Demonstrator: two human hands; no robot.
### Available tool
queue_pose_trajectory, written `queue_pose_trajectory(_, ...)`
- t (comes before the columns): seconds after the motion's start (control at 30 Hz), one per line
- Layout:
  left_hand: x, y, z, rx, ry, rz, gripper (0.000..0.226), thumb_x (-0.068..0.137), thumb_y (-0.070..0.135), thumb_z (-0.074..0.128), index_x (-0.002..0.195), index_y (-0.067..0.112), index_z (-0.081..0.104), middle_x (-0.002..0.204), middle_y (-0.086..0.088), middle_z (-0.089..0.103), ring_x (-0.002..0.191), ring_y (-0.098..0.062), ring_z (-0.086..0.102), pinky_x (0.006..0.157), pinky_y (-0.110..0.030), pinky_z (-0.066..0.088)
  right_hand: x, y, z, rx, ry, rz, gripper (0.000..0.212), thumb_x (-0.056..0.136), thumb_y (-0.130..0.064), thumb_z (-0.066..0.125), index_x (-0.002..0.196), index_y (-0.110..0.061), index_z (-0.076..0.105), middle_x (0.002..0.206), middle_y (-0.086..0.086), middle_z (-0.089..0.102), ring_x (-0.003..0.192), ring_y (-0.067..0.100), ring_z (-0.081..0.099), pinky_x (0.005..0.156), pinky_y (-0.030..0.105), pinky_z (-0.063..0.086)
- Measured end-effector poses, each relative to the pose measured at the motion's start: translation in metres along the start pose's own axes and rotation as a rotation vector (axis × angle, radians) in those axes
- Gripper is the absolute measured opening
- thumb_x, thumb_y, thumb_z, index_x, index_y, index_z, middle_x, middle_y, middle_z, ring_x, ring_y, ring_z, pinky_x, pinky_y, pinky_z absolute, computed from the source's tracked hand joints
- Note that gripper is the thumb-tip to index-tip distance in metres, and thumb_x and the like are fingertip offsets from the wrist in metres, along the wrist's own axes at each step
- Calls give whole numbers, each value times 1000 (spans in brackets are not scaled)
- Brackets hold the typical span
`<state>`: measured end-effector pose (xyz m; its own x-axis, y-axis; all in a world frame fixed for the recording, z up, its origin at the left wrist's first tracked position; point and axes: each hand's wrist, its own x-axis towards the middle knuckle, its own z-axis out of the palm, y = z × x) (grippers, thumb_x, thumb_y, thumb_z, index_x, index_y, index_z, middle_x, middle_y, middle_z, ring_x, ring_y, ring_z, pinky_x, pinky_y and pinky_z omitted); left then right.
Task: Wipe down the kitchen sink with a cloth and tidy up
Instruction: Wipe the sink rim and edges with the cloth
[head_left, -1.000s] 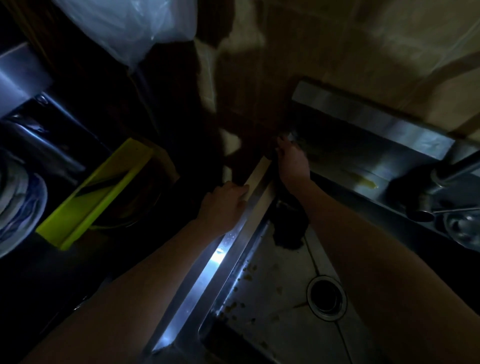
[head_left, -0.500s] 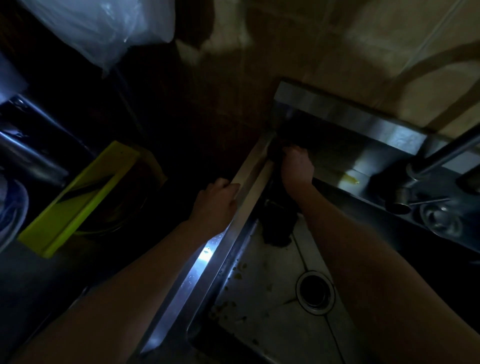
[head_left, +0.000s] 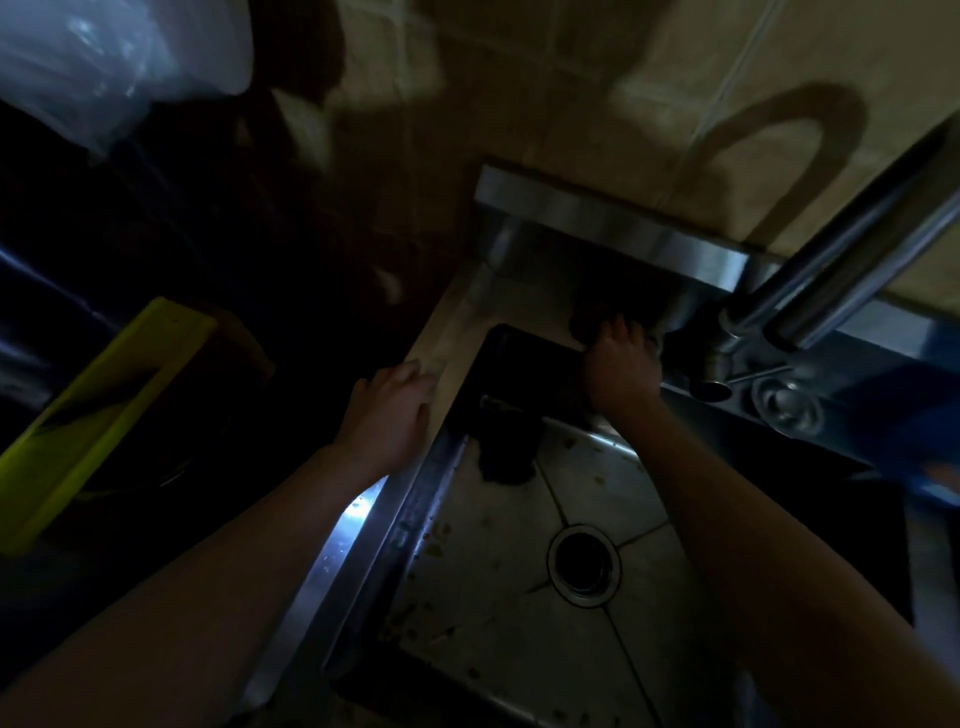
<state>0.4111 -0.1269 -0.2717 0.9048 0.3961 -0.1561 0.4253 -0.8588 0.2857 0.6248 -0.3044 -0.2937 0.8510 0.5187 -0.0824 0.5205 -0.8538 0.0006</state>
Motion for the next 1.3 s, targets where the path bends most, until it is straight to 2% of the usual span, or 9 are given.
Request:
queue_pose_trajectory(0.13, 2, 4, -1, 16, 4, -5, 37, 88, 16, 49, 124, 19, 55, 137, -8, 48, 121, -31, 47, 95, -42, 39, -17, 15, 7, -5, -35, 48, 70, 92, -27, 45, 147, 4, 15, 155, 23, 18, 144, 36, 18, 115, 45, 20)
queue_pose_trajectory(0.3, 3, 5, -4, 40, 11, 23, 31, 89, 18, 47, 119, 18, 57, 130, -9, 53, 114, -32, 52, 89, -42, 42, -21, 22, 9, 23, -103, 49, 72, 90, -13, 47, 148, 4, 8, 155, 24, 12, 144, 39, 13, 118, 46, 20)
queue_pose_trajectory(0.4, 3, 5, -6, 31, 11, 27, 32, 89, 17, 48, 119, 18, 58, 130, -8, 53, 115, -32, 52, 90, -41, 42, -16, 16, 7, 41, -112, -7, 70, 90, -10, 47, 147, 3, 10, 154, 23, 16, 144, 35, 15, 120, 42, 14)
queue_pose_trajectory(0.5, 2, 5, -8, 35, 16, 46, 27, 88, 16, 47, 111, 16, 60, 120, -8, 56, 108, -33, 54, 84, -41, 44, -9, -3, 3, 102, -79, -113, 65, 91, -8, 46, 147, 4, 14, 154, 21, 21, 145, 31, 17, 120, 38, 10)
queue_pose_trajectory(0.67, 2, 4, -9, 28, 10, 62, 31, 85, 15, 48, 114, 17, 59, 116, -6, 57, 108, -30, 55, 83, -39, 44, 4, -42, 3, 132, -63, -226, 71, 85, -3, 49, 148, -2, 17, 156, 17, 21, 145, 32, 17, 121, 40, 11)
queue_pose_trajectory(0.8, 4, 1, -7, 44, 12, 74, 39, 85, 15, 48, 123, 19, 55, 124, -7, 56, 111, -29, 54, 87, -40, 44, 2, -36, 8, 112, -28, -165, 68, 86, -5, 47, 148, -4, 19, 155, 15, 23, 144, 32, 18, 120, 42, 16)
queue_pose_trajectory(1.0, 3, -3, -4, 21, 45, 77, 36, 83, 12, 53, 119, 14, 60, 129, -8, 56, 114, -30, 54, 90, -43, 45, -14, 11, 12, 143, 8, 121, 62, 92, -11, 47, 148, -13, 22, 156, 11, 20, 144, 33, 15, 118, 47, 16)
queue_pose_trajectory(1.17, 2, -6, -4, -26, 82, 115, 38, 79, 6, 54, 115, 12, 63, 125, -11, 61, 105, -34, 60, 85, -46, 49, -11, 12, 8, 155, 11, 119, 65, 87, -2, 50, 147, -10, 26, 153, 14, 26, 140, 36, 22, 116, 48, 21)
queue_pose_trajectory(1.3, 0, -10, -6, -104, 115, 156, 42, 73, 0, 58, 113, 10, 66, 119, -15, 65, 97, -37, 65, 82, -47, 53, 3, -8, 7, 140, 25, 36, 56, 90, -10, 46, 144, -10, 31, 149, 14, 33, 135, 34, 32, 115, 44, 22)
